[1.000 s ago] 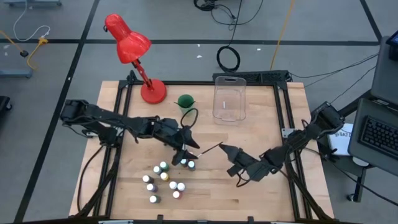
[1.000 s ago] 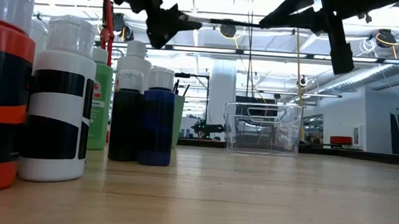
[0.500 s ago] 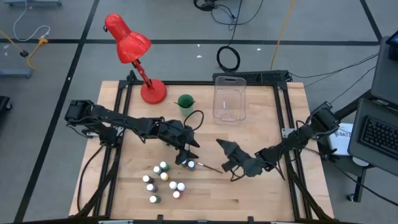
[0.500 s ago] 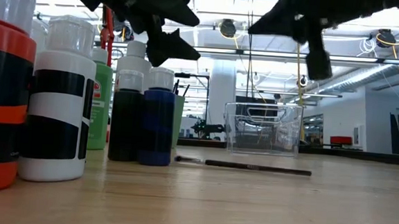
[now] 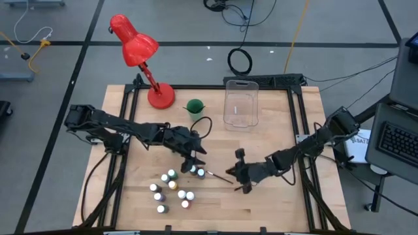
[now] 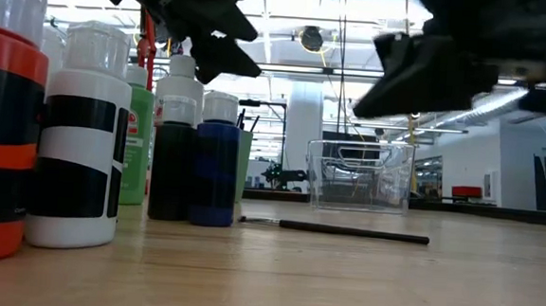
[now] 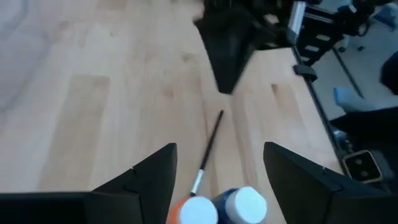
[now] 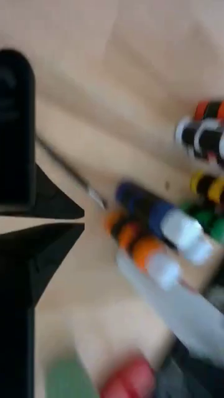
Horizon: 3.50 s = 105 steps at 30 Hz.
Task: Pick & Place Paint Supplies
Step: Put the silver paintbrush into the green cup
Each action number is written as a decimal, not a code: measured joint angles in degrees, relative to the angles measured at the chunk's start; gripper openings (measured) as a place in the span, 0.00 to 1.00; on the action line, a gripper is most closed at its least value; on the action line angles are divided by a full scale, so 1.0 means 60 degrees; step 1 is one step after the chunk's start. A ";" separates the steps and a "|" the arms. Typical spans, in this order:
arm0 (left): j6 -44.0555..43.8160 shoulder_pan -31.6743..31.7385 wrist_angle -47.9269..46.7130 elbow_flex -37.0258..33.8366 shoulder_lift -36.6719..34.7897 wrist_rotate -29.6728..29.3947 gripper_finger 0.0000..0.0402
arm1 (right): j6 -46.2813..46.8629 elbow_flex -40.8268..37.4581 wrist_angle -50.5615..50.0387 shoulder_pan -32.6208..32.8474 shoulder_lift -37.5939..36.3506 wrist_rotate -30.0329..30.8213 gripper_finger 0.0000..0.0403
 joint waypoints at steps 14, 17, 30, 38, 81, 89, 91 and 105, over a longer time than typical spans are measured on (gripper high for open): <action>0.2182 -0.0169 -0.1692 -0.0015 -0.1305 -0.2337 0.12 | 0.5705 0.0135 -0.1838 0.0521 -0.0084 -0.1223 0.50; 0.2443 -0.0187 -0.1660 0.0016 -0.1712 -0.2384 0.02 | 0.5821 0.0149 -0.1661 0.0787 0.0072 -0.0551 0.51; 0.2746 -0.0144 -0.2048 0.0018 -0.2999 -0.2574 0.13 | 0.6164 0.0367 -0.0637 0.0790 0.2383 -0.0086 0.47; 0.2662 -0.0158 -0.2223 -0.0004 -0.3003 -0.2570 0.13 | 0.6260 0.0503 -0.1403 0.0522 0.2817 -0.0035 0.33; 0.2880 -0.1073 -0.1983 0.0528 -0.0649 -0.4221 0.13 | 0.2847 0.0441 -0.3782 0.0017 0.0204 0.0803 0.00; 0.2722 -0.1087 -0.1952 0.0550 -0.0722 -0.3976 0.13 | 0.1189 0.0455 -0.0982 -0.0201 0.0600 -0.0701 0.10; 0.2714 -0.1095 -0.1946 0.0550 -0.0723 -0.3972 0.13 | 0.1038 0.0455 -0.0471 -0.0542 0.0872 -0.1113 0.16; 0.2473 -0.1091 -0.2553 0.0550 -0.0722 -0.3951 0.13 | 0.0598 0.1775 -0.1259 -0.1618 0.3393 -0.2906 0.29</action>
